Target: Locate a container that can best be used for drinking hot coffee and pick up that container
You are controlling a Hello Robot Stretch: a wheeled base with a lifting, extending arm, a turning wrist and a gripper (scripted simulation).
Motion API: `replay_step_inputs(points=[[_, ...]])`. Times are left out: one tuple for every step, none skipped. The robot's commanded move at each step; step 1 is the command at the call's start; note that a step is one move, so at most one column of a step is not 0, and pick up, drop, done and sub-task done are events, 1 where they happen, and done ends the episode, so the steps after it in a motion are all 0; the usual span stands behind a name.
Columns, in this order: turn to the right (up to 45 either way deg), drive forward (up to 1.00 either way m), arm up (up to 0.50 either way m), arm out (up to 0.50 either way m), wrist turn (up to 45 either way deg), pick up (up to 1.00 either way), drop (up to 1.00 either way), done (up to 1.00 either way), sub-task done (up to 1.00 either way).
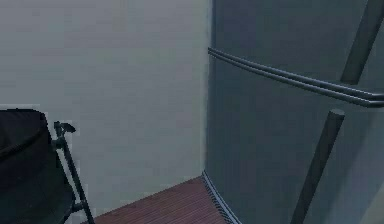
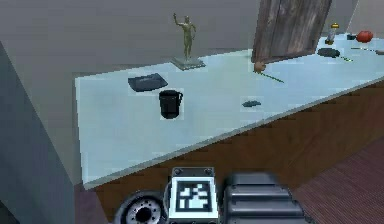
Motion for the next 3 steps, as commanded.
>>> replay_step_inputs(points=[[0.0, 0.00, 0.00, 0.46, 0.0, 0.00, 0.00, 0.00, 0.00], [0.0, 0.00, 0.00, 0.00, 45.0, 0.00, 0.00, 0.00, 0.00], [0.0, 0.00, 0.00, 0.00, 45.0, 0.00, 0.00, 0.00, 0.00]])
